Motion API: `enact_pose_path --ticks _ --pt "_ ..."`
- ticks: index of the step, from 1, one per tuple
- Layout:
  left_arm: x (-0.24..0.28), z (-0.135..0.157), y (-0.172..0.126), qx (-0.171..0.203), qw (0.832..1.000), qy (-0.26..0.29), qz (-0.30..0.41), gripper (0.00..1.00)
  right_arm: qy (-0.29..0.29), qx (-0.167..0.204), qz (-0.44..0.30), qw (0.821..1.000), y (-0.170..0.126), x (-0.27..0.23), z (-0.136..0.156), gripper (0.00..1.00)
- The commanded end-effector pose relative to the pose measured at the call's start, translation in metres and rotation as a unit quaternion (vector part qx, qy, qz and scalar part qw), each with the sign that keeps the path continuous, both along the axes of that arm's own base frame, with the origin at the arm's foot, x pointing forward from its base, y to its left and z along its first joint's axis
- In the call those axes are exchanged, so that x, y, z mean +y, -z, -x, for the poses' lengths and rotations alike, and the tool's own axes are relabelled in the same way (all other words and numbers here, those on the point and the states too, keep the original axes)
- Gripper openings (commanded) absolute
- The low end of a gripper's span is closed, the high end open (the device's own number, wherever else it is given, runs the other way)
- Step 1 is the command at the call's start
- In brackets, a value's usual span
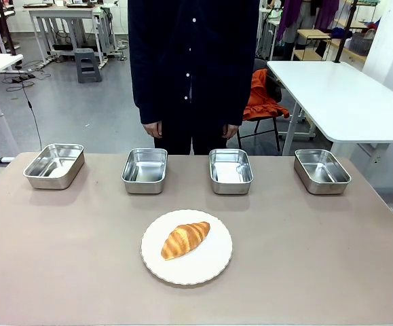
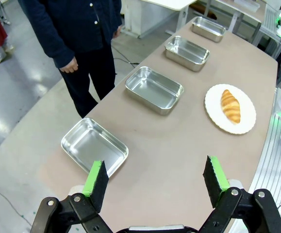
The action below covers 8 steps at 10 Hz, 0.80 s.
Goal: Place the bread in the container.
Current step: Place the Butter Roll into the Airtight Container indicated by the human.
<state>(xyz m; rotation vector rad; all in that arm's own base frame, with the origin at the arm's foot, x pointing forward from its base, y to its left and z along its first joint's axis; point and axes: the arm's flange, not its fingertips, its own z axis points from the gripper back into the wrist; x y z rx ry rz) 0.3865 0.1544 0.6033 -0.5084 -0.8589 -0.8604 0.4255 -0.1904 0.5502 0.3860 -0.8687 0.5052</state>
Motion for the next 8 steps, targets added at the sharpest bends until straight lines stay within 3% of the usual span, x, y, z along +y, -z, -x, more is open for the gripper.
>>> enact_pose_path --ticks 1,8 --pt "0.0017 0.0009 -0.0013 -0.002 1.000 0.000 -0.003 1.00 -0.006 -0.015 -0.004 1.000 0.0007 -0.0008 -0.0030 1.00" --pt "0.0017 0.0009 -0.0013 -0.002 1.000 0.000 -0.003 1.00 -0.006 -0.015 -0.004 1.000 0.0007 -0.0008 -0.0030 1.00"
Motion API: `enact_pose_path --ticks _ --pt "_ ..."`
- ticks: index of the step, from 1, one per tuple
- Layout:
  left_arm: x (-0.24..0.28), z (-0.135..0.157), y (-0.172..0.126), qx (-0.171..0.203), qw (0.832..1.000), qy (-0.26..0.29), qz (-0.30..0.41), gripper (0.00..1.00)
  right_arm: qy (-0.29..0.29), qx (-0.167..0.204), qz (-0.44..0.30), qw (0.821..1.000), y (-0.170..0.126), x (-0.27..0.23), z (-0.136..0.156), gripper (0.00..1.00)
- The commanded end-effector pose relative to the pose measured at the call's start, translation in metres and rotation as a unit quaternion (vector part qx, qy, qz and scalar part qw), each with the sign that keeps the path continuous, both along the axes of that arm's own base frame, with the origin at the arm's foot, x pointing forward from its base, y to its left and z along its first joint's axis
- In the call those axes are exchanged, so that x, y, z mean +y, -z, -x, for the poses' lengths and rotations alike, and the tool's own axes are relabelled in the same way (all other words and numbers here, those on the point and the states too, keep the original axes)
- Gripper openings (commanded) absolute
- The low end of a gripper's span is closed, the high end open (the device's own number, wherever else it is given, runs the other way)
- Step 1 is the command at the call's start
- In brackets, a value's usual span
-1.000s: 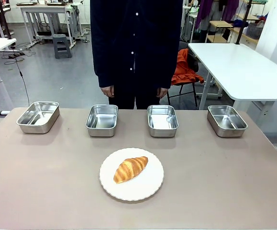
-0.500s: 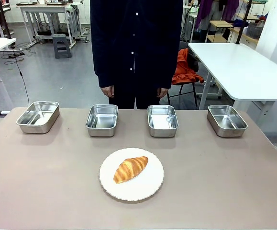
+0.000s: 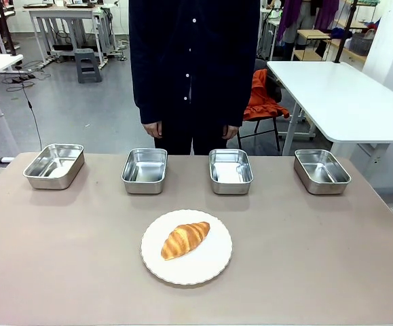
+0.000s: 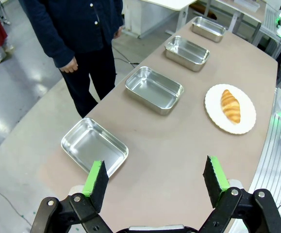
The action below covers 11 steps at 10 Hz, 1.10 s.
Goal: Place the bread in the container.
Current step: Place the Butter Roll into the Airtight Container indicated by the human.
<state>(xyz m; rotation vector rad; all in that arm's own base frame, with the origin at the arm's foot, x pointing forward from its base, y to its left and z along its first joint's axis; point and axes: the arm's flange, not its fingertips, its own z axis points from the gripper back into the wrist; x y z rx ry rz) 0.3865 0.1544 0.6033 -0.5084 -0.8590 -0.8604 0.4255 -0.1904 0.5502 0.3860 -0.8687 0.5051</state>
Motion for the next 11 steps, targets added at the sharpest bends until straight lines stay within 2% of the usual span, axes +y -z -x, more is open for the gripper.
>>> enact_pose_path --ticks 1,11 --pt "0.0017 0.0009 -0.0013 -0.002 1.000 0.000 -0.003 1.00 -0.006 -0.015 -0.004 1.000 0.0008 -0.0008 -0.0030 1.00" --pt "0.0017 0.0009 -0.0013 -0.002 1.000 0.000 -0.003 1.00 -0.006 -0.015 -0.004 1.000 0.0008 -0.0008 -0.0030 1.00"
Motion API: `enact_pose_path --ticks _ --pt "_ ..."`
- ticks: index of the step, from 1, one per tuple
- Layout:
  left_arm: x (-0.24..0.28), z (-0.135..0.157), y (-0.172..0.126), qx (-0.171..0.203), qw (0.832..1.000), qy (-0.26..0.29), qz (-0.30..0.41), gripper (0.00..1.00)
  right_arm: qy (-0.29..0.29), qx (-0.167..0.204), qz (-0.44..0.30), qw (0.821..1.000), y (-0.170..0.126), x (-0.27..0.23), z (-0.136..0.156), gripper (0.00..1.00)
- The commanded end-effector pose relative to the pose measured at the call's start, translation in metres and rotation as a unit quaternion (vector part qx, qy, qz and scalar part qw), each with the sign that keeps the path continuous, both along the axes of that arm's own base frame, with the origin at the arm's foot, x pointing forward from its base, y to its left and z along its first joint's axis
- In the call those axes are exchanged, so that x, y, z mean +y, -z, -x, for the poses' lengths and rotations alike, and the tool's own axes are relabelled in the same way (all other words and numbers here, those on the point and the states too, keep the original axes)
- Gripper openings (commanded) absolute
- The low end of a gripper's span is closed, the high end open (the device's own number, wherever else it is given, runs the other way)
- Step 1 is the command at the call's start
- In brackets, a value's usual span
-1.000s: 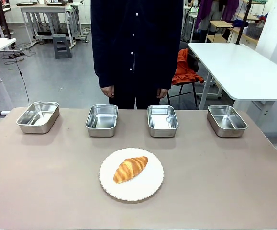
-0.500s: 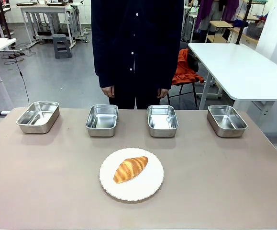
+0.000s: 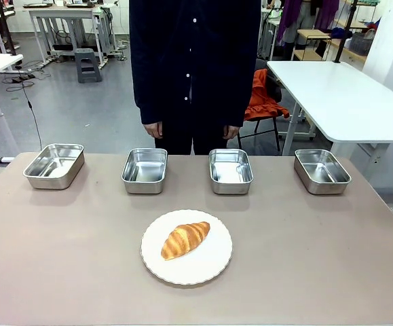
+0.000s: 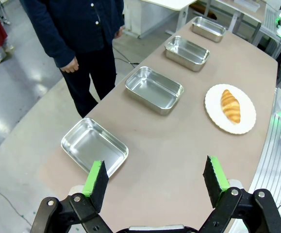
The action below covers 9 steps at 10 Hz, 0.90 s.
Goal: Place the bread in the container.
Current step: Place the Butter Roll into the Airtight Container indicated by the human.
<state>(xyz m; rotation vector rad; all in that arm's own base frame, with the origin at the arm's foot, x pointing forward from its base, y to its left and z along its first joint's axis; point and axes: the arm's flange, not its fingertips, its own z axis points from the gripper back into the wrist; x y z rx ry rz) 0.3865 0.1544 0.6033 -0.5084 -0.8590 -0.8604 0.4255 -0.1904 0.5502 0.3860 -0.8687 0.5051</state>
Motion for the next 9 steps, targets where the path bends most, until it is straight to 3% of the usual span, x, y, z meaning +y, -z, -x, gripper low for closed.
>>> enact_pose_path --ticks 1,9 --pt "0.0017 0.0009 -0.0013 -0.002 1.000 0.000 -0.003 1.00 -0.006 -0.015 -0.004 1.000 0.0008 -0.0008 -0.0030 1.00" --pt "0.0017 0.0009 -0.0013 -0.002 1.000 0.000 -0.003 1.00 -0.006 -0.015 -0.004 1.000 0.0008 -0.0008 -0.0030 1.00"
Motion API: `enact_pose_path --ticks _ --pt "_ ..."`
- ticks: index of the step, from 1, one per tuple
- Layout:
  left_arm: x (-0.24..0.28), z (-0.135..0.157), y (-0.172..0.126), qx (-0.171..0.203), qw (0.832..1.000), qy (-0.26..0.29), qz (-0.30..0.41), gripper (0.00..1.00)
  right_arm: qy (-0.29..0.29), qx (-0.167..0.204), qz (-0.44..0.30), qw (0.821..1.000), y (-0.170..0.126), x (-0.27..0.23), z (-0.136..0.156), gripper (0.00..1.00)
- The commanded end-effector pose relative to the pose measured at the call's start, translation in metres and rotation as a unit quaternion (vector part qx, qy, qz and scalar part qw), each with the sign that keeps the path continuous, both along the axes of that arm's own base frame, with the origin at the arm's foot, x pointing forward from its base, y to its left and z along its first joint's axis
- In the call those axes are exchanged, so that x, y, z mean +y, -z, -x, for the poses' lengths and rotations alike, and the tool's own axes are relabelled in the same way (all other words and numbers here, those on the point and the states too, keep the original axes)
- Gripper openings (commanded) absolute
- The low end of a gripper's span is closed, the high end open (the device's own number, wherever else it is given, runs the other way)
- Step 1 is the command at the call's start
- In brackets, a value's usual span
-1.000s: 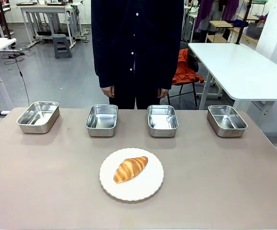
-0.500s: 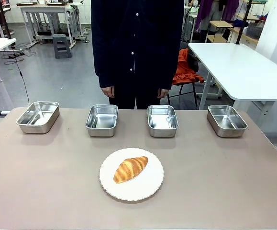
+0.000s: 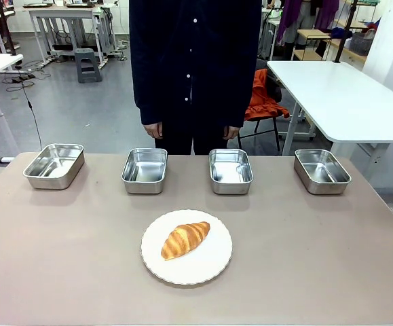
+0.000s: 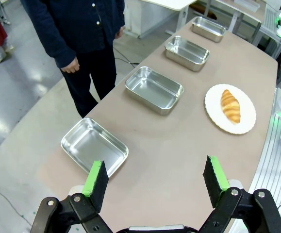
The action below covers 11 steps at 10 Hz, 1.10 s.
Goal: Place the bread in the container.
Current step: Place the Butter Roll into the Airtight Container indicated by the human.
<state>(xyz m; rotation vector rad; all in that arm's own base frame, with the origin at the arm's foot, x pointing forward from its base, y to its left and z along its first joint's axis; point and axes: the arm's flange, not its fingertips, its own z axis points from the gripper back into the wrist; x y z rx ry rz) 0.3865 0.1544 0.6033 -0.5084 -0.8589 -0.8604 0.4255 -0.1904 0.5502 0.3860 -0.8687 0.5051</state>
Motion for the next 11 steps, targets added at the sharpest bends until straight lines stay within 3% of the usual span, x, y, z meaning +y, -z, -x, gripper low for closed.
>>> enact_pose_path --ticks 1,11 --pt "0.0017 0.0009 -0.0013 -0.002 1.000 0.000 -0.003 1.00 -0.006 -0.015 -0.004 1.000 0.0008 -0.0008 -0.0030 1.00" --pt "0.0017 0.0009 -0.0013 -0.002 1.000 0.000 -0.003 1.00 -0.006 -0.015 -0.004 1.000 0.0008 -0.0008 -0.0030 1.00"
